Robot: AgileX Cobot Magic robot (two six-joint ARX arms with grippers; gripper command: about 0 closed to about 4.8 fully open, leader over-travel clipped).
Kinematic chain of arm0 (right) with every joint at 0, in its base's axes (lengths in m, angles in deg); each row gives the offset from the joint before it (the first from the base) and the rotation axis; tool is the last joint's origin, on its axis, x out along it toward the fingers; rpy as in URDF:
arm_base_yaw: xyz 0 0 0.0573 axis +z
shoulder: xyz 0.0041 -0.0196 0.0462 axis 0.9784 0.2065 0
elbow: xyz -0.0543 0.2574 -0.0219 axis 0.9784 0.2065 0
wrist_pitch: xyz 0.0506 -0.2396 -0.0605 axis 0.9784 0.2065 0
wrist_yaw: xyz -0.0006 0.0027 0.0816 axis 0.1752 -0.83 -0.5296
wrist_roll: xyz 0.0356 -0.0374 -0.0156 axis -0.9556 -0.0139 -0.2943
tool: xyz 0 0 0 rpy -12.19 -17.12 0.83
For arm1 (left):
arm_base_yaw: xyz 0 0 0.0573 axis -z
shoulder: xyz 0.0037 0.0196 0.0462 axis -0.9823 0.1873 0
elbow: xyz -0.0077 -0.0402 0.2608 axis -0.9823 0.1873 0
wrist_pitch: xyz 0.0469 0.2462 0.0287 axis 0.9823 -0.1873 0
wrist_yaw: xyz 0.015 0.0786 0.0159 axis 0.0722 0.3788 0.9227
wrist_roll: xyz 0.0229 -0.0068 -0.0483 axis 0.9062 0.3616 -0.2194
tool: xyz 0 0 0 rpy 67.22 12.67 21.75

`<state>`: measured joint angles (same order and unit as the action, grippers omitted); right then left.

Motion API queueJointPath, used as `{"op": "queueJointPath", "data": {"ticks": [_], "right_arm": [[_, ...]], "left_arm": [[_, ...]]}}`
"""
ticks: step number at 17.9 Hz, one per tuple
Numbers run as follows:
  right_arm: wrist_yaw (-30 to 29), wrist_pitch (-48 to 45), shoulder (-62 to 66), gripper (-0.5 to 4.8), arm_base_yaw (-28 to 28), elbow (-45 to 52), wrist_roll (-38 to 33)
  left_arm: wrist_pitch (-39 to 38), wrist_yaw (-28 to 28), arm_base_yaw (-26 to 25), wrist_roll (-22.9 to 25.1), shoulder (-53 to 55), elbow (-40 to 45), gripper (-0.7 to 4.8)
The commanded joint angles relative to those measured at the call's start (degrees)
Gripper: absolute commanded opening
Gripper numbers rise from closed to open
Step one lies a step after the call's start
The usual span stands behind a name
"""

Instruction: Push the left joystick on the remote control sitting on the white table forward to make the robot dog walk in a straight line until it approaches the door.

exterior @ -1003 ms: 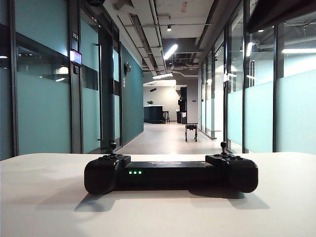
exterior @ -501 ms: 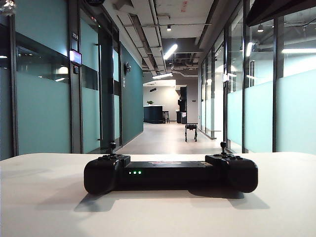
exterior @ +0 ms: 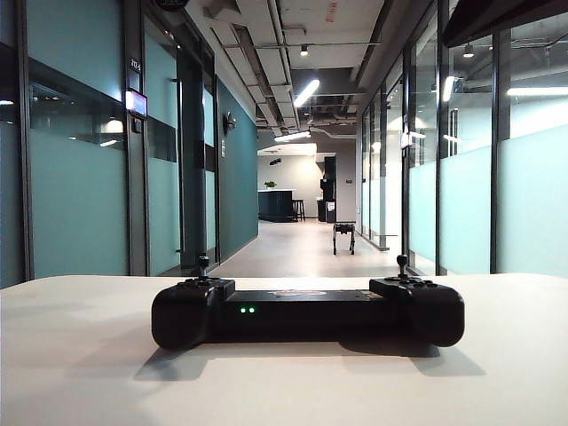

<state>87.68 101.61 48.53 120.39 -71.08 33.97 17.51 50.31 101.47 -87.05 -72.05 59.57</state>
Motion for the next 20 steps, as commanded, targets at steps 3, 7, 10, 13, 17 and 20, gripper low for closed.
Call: {"op": "queueJointPath", "data": {"ticks": [3,7,10,13,17,20], "right_arm": [[0.1,-1.0,-0.1,-0.05,0.0,-0.2,0.1],[0.1,-1.0,0.0,-0.05,0.0,-0.2,0.1],[0.1,-0.9,0.0,-0.05,0.0,-0.2,0.1],[0.1,-1.0,0.0,-0.05,0.0,-0.2,0.1],[0.1,-1.0,0.0,-0.05,0.0,-0.2,0.1],[0.1,-1.0,0.0,-0.05,0.0,-0.2,0.1]], "left_arm": [[0.0,0.1,-14.8,0.4,-6.1,3.5,-0.06],[-0.1,0.3,-23.1,0.5,-8.8,7.3,-0.06],[0.9,0.3,-24.0,2.9,-8.8,9.6,-0.06],[1.9,0.3,-23.9,2.8,-8.8,11.7,-0.06],[3.1,1.6,-22.8,3.0,-8.8,13.9,-0.06],[3.2,4.8,-20.0,3.9,-8.8,13.9,-0.06]]}}
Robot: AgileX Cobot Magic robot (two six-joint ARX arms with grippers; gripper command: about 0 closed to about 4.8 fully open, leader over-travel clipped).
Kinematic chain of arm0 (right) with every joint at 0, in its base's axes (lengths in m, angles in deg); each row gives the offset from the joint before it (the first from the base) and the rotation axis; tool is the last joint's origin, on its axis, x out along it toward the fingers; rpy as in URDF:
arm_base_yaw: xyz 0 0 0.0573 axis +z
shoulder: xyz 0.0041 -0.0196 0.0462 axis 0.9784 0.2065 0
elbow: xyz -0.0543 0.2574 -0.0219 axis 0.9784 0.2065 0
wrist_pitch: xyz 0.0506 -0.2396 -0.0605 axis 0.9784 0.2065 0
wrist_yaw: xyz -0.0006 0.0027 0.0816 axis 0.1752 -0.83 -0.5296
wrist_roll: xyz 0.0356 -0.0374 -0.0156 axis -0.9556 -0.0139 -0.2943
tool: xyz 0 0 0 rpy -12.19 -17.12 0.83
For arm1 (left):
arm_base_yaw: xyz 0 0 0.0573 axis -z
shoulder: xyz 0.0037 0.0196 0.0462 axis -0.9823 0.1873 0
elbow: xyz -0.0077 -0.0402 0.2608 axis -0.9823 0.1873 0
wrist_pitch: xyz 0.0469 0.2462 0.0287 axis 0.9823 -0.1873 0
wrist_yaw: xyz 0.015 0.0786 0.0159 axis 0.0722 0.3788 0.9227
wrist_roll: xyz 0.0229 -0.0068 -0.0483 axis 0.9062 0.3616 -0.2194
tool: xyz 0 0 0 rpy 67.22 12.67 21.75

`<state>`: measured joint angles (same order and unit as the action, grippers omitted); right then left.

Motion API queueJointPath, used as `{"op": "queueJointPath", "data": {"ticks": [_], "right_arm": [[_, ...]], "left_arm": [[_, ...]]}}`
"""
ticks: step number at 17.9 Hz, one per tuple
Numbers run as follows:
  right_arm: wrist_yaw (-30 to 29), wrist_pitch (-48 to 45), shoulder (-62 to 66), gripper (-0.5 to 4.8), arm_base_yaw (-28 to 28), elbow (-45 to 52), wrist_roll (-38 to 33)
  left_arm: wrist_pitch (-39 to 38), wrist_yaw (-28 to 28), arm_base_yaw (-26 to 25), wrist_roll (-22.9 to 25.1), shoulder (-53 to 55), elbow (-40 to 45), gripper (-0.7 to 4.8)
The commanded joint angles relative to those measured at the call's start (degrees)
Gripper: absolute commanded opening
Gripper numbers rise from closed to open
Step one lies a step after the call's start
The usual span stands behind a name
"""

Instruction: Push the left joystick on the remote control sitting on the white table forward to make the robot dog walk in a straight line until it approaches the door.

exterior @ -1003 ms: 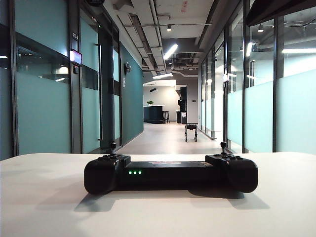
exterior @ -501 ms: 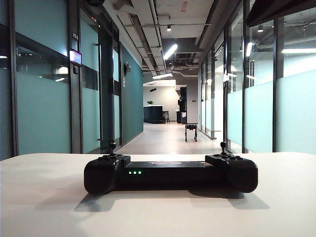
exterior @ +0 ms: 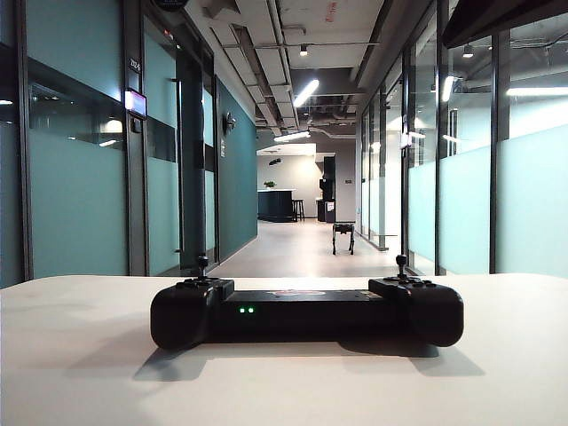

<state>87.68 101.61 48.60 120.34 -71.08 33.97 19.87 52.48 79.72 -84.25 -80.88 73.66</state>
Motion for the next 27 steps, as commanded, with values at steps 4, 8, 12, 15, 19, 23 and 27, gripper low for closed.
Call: {"op": "queueJointPath", "data": {"ticks": [4,8,12,15,19,23,27], "right_arm": [[0.1,-1.0,-0.1,-0.05,0.0,-0.2,0.1],[0.1,-1.0,-0.1,-0.05,0.0,-0.2,0.1],[0.1,-1.0,-0.1,-0.05,0.0,-0.2,0.1],[0.1,-1.0,-0.1,-0.05,0.0,-0.2,0.1],[0.1,-1.0,-0.1,-0.05,0.0,-0.2,0.1],[1.9,-1.4,-0.5,-0.05,-0.5,0.4,0.2],[2.7,-8.3,-8.0,-0.05,-7.4,8.2,3.5]], "left_arm": [[0.8,2.7,2.1,1.1,0.0,-0.2,-0.06],[0.8,2.7,2.1,1.1,0.0,-0.2,-0.05],[0.5,2.7,2.1,1.1,0.0,-0.2,-0.05],[0.5,2.7,2.1,1.1,0.0,-0.2,-0.05],[0.5,2.7,2.1,1.1,0.0,-0.2,-0.05],[0.5,2.6,2.1,1.1,0.0,-0.2,-0.05],[0.5,2.6,2.1,1.1,0.0,-0.2,-0.05]]}}
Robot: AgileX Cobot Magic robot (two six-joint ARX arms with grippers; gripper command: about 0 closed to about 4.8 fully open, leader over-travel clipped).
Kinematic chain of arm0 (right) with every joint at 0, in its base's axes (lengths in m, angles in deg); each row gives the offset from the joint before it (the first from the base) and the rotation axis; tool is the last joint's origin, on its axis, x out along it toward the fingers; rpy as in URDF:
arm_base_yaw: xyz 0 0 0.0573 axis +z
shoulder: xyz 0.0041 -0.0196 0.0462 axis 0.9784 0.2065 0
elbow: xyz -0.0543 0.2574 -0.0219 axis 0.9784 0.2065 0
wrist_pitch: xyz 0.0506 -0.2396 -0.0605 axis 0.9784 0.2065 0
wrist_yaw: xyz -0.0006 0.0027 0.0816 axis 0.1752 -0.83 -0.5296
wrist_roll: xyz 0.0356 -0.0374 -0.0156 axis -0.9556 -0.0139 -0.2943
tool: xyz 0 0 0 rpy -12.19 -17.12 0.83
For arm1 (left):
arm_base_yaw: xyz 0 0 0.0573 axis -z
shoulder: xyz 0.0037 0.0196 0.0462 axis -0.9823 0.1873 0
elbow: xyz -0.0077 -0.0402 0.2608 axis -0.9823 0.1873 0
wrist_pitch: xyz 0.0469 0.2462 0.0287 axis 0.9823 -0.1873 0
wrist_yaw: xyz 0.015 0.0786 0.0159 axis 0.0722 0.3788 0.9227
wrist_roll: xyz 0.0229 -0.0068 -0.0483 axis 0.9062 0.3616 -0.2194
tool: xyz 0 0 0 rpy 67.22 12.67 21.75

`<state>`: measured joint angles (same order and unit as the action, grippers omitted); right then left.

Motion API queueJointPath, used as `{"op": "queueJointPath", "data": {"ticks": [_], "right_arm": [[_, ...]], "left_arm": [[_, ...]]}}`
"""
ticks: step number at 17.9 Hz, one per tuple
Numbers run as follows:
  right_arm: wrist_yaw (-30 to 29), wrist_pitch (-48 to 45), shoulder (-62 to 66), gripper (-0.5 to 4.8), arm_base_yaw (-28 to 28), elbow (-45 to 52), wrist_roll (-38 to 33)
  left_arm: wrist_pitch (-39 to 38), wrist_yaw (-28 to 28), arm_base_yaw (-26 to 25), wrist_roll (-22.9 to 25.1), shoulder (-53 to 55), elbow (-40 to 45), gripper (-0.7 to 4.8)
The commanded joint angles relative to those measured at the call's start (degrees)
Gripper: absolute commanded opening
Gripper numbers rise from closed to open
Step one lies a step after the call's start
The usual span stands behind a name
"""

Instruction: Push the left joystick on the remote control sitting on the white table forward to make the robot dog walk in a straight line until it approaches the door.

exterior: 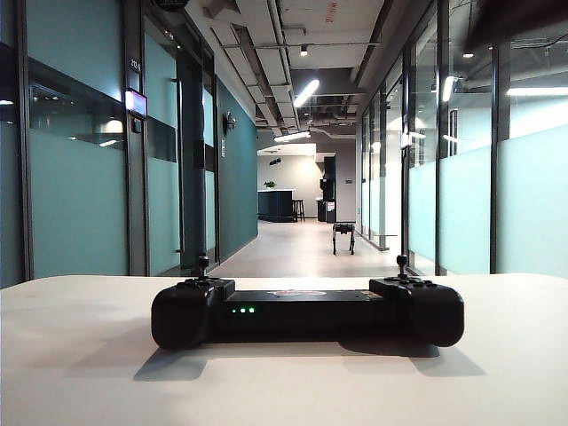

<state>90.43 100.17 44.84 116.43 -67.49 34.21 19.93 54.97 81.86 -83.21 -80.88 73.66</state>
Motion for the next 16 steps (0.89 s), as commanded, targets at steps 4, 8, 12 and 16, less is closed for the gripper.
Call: {"op": "queueJointPath", "data": {"ticks": [4,8,12,16], "right_arm": [[-4.5,-20.5,-16.0,-0.05,-11.3,18.1,13.9],[-8.9,-20.3,-24.7,-0.05,-19.3,24.8,14.7],[-12.0,-20.3,-37.3,-0.05,-28.3,32.4,14.5],[-16.9,-20.4,-40.2,-0.05,-35.1,34.9,14.5]], "left_arm": [[0.3,0.2,0.0,0.0,0.0,-0.2,-0.05],[0.3,0.2,0.0,0.0,0.0,-0.2,-0.05],[0.3,0.2,0.0,0.0,0.0,-0.2,-0.05],[0.3,0.2,0.0,0.0,0.0,-0.2,-0.05]]}}
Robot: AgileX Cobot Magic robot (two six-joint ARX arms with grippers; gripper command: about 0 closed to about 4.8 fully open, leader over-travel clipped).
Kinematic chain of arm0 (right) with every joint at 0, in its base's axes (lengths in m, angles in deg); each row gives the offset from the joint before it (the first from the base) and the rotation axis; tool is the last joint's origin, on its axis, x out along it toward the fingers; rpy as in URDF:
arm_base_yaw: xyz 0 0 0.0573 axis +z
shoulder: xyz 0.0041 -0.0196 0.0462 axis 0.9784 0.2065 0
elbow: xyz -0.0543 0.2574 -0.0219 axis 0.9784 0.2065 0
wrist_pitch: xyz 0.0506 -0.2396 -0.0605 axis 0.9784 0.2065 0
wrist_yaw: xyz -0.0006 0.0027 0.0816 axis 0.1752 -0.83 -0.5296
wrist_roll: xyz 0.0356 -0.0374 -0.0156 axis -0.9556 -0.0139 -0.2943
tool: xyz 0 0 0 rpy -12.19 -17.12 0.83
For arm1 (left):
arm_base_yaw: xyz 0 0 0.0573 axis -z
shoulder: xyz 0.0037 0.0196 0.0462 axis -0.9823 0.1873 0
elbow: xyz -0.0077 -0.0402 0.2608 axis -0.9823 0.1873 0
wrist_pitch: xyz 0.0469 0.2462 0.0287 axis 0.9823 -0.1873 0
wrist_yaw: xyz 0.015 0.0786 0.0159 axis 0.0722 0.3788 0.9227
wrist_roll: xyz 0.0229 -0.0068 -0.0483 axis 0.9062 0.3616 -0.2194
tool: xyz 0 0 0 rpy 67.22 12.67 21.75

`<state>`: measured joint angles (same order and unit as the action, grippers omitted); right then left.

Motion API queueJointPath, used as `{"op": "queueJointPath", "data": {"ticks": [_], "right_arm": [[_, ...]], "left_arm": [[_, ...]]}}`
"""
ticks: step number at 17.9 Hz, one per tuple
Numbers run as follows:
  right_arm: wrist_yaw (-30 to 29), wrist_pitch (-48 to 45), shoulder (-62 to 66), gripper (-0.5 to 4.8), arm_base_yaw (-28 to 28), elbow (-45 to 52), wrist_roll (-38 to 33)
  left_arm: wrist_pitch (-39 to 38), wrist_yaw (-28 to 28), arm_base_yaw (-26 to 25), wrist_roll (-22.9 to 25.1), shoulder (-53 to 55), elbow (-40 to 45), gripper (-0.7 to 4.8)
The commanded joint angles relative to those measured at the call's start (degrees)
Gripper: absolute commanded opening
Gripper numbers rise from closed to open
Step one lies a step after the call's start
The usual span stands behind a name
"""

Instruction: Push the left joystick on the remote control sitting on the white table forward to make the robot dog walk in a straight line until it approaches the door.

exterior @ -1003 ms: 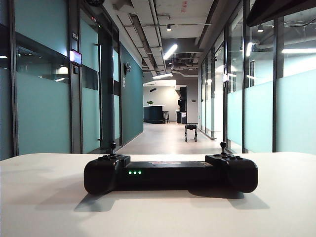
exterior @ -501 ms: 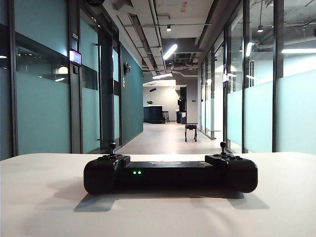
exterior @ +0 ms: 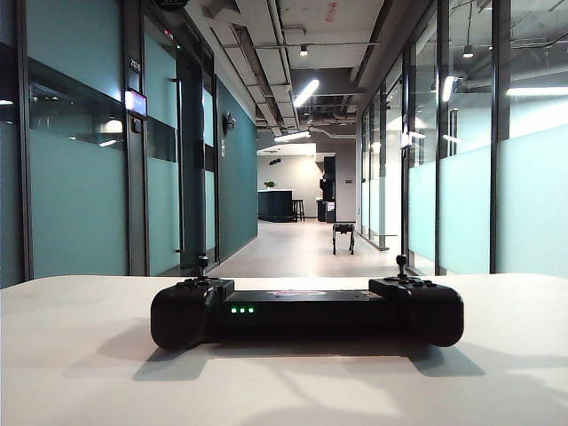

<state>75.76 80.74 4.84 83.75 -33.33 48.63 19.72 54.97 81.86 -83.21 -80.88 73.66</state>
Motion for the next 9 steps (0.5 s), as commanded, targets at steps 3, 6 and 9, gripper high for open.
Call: {"op": "queueJointPath", "data": {"ticks": [3,6,9], "right_arm": [[-3.3,0.4,-0.2,-0.05,-6.3,0.9,0.0],[-3.2,0.5,-0.2,-0.05,-7.1,0.9,-1.9],[-3.2,0.5,-0.2,-0.05,-7.1,0.9,-4.9]], "left_arm": [[0.5,0.2,0.0,0.0,0.0,-0.2,-0.05],[0.5,0.2,0.0,0.0,0.0,-0.2,-0.05],[0.5,0.2,0.0,0.0,0.0,-0.2,-0.05]]}}
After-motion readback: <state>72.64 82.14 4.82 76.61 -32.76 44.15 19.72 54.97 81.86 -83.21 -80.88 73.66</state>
